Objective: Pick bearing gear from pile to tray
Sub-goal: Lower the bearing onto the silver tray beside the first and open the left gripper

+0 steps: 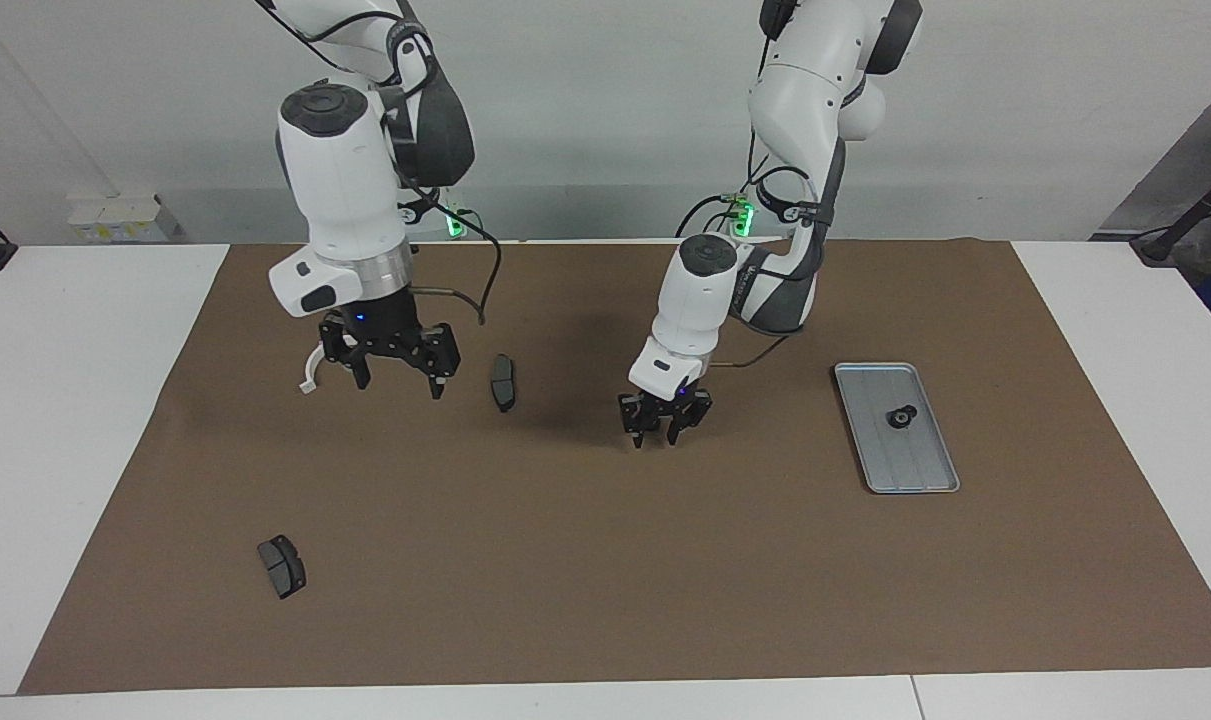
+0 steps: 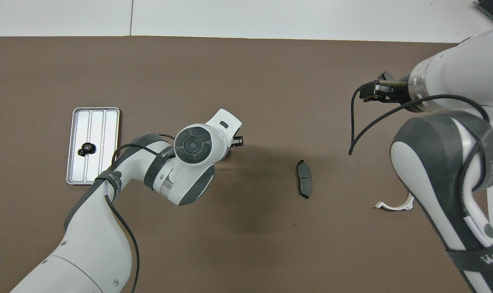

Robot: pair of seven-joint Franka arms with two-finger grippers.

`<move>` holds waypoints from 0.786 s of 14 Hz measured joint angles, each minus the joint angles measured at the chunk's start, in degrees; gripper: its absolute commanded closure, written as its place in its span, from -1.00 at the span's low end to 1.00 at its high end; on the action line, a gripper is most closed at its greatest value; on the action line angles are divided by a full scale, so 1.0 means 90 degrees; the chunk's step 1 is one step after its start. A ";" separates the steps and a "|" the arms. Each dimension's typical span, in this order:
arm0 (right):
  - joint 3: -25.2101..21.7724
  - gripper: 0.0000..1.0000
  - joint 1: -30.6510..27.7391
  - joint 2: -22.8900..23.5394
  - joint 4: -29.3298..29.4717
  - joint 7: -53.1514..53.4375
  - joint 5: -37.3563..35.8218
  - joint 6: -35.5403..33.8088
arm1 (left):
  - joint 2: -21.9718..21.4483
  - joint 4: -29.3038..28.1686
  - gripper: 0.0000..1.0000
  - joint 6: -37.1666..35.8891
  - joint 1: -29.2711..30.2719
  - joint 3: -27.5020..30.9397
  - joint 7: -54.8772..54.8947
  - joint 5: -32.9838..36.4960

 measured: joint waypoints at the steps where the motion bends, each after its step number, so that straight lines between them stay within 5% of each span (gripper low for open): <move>1: -0.0001 -1.00 -0.0098 -0.0121 0.0021 -0.0153 0.0003 -0.0215 | -0.0025 0.0000 0.14 -0.0122 -0.0020 0.0002 0.0036 0.0002; 5: 0.0004 -1.00 -0.0222 -0.0510 0.0018 -0.0303 0.0009 -0.1006 | -0.0080 -0.0001 0.43 -0.0372 -0.0077 0.0001 0.0062 0.0003; 8: 0.0005 -1.00 -0.0282 -0.0529 -0.0065 -0.0491 0.0202 -0.1076 | -0.0104 -0.0002 0.82 -0.0465 -0.0131 -0.0002 0.0067 0.0005; 11: 0.0000 -1.00 -0.0496 -0.0529 -0.0119 -0.0881 0.0363 -0.1076 | -0.0112 0.0040 0.96 -0.0591 -0.0131 0.0021 0.0069 0.0005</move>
